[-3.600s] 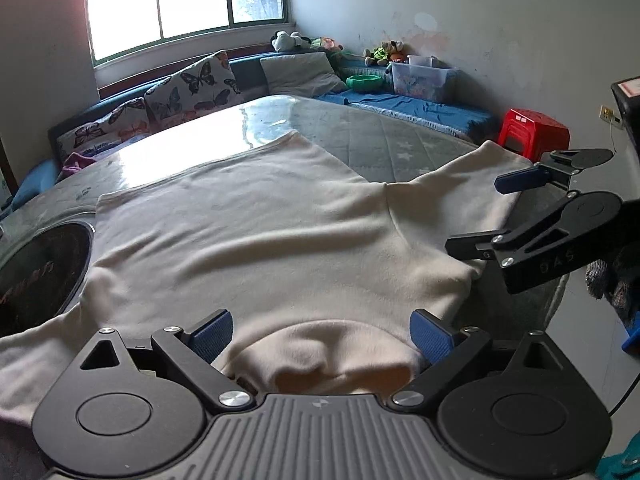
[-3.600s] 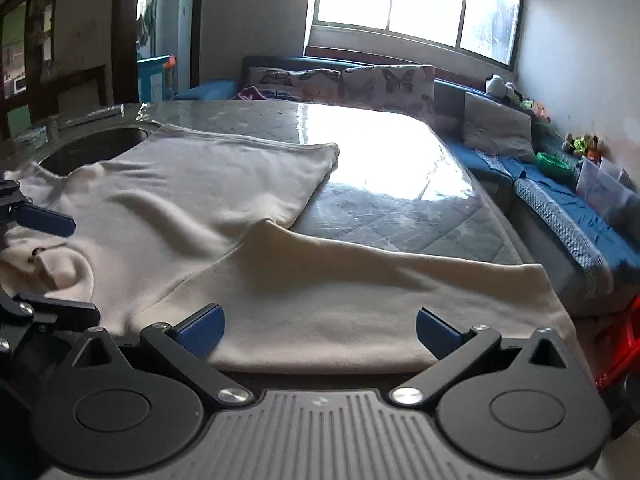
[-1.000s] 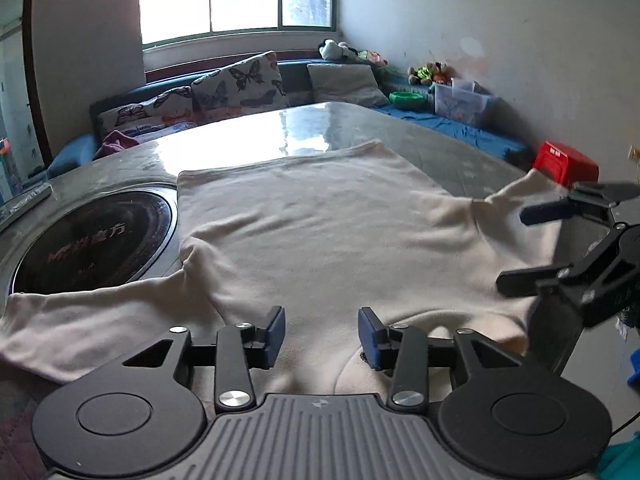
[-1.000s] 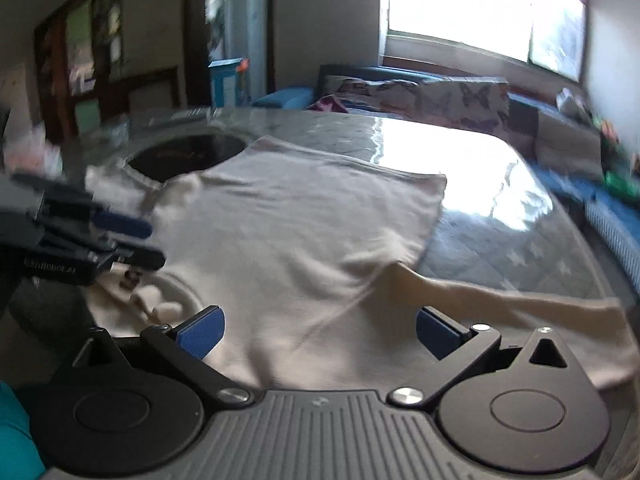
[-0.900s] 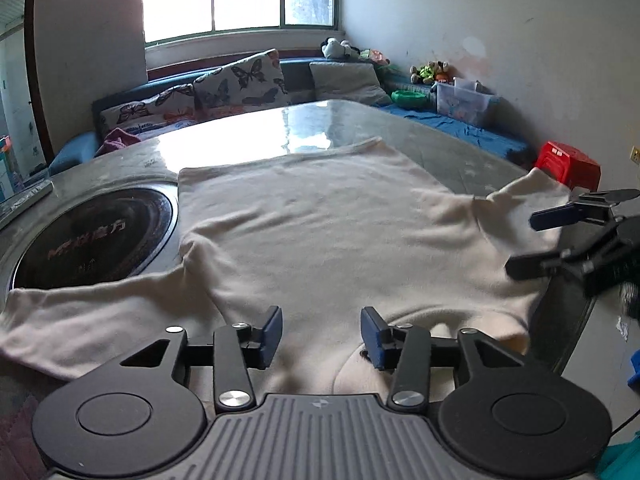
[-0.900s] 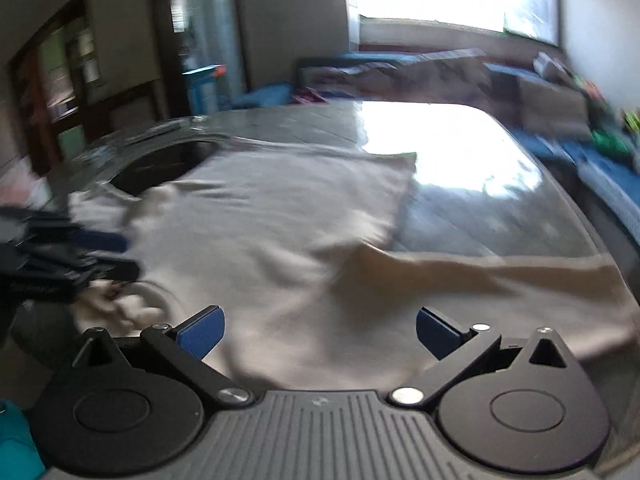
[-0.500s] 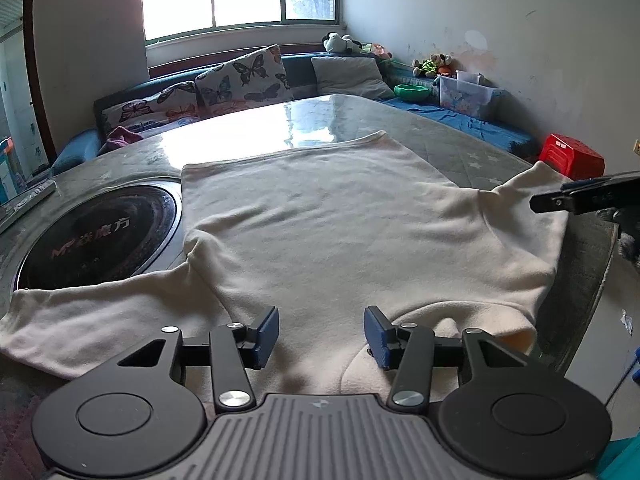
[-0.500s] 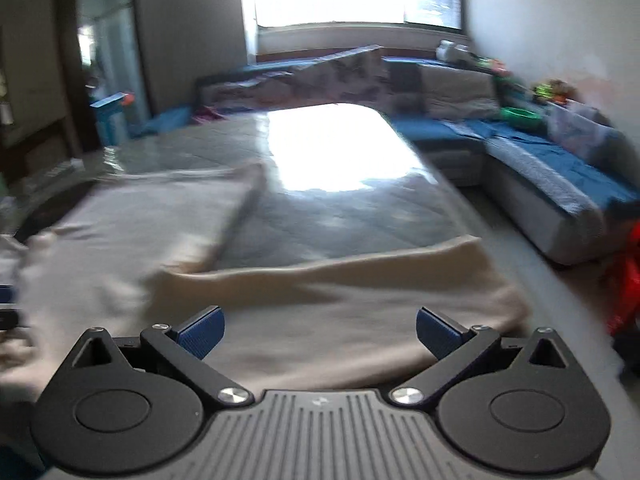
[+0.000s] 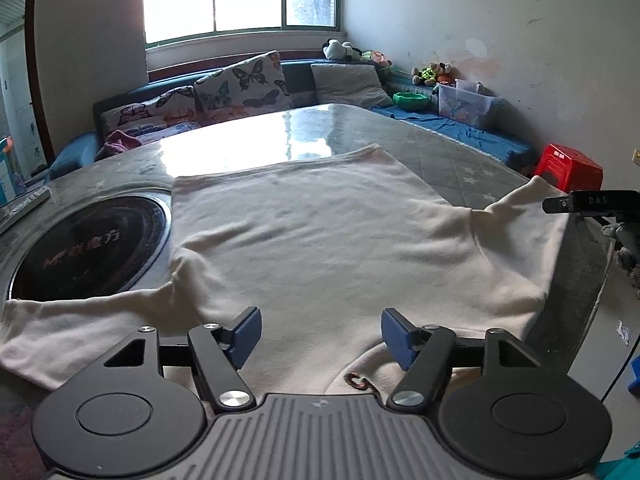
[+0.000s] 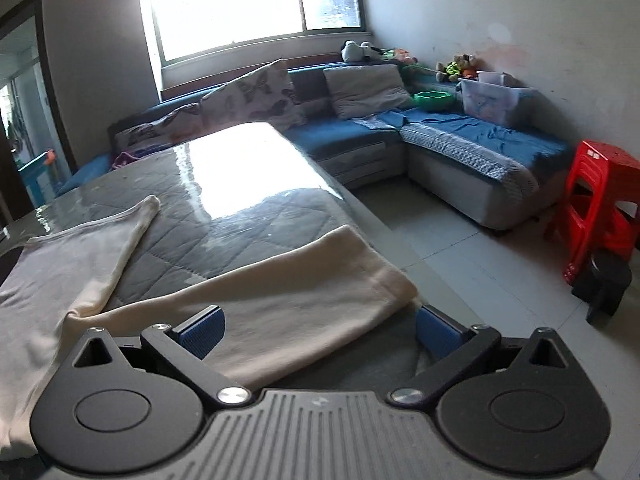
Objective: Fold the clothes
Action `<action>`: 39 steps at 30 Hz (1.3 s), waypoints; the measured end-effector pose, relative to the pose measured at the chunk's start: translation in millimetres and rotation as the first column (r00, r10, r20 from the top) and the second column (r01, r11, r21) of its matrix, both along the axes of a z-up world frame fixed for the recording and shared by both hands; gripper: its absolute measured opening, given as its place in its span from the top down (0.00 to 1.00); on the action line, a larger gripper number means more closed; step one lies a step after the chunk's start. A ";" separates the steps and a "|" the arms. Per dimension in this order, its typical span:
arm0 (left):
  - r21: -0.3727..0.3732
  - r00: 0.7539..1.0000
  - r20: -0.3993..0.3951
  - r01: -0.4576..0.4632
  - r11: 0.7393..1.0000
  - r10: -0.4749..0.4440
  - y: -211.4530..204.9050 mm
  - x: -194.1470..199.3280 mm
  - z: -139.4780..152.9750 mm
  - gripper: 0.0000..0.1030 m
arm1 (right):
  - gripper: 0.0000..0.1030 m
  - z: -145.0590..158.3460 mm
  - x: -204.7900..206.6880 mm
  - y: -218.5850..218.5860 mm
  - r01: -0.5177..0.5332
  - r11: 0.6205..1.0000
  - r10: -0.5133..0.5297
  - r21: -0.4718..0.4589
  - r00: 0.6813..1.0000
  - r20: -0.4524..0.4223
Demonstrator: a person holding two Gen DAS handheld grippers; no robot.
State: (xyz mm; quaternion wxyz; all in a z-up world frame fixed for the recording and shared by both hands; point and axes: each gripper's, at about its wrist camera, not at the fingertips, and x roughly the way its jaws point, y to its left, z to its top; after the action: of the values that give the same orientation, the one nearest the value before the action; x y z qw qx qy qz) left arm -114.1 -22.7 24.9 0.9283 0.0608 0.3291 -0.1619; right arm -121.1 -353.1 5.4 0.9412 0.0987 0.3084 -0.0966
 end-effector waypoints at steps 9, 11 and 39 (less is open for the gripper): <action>0.008 1.000 0.016 -0.025 1.000 0.025 3.6 14.1 2.2 0.33 | 0.05 21.0 6.3 34.2 -0.106 0.993 0.109 -0.047 0.993 0.048; 0.017 0.998 0.023 -0.062 0.998 0.061 9.5 27.7 3.9 0.33 | 0.05 25.0 13.7 46.4 -0.169 0.985 0.170 -0.025 0.984 0.045; 0.086 0.961 0.003 -0.276 0.957 0.277 52.1 164.5 -10.2 0.98 | 0.66 14.4 146.2 145.8 -0.473 0.881 0.465 -0.036 0.876 -0.127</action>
State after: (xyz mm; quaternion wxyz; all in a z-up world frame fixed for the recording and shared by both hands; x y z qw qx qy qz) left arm 50.5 29.4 14.7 0.9368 0.0532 0.3453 -0.0166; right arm 25.1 -207.4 19.8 0.9200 -0.0158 0.3731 0.1187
